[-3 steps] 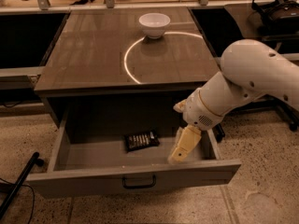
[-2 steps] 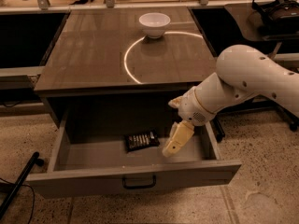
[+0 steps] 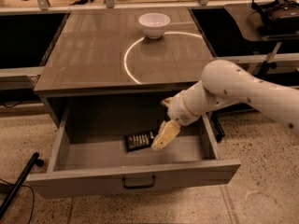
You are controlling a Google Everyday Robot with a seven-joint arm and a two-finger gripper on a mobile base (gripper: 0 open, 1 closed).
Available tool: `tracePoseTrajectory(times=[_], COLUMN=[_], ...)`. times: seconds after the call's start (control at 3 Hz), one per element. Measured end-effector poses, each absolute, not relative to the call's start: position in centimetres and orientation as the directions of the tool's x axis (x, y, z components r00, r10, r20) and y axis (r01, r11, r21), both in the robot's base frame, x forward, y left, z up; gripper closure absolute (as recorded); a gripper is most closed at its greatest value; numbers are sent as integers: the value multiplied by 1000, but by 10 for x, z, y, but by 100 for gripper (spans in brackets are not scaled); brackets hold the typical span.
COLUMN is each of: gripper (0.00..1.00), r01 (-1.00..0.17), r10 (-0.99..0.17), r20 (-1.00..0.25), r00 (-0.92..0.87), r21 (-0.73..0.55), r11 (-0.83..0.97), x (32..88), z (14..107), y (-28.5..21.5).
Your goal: Pick rxbar chocolate from top drawer and place on counter
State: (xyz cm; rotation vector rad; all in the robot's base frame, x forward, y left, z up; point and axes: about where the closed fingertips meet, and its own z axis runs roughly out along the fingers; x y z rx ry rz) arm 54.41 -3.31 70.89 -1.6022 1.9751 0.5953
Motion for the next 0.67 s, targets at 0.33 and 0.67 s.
tracePoseTrajectory(times=[0.33,0.67], gripper=[0,0], r01=[-986,-991], r10=[-757,-762], r20=[-642,-641], r00=[-124,-86], r21=[-6,-25], r11=[167,132], x=[546,549], z=[692,678], y=[-12,9])
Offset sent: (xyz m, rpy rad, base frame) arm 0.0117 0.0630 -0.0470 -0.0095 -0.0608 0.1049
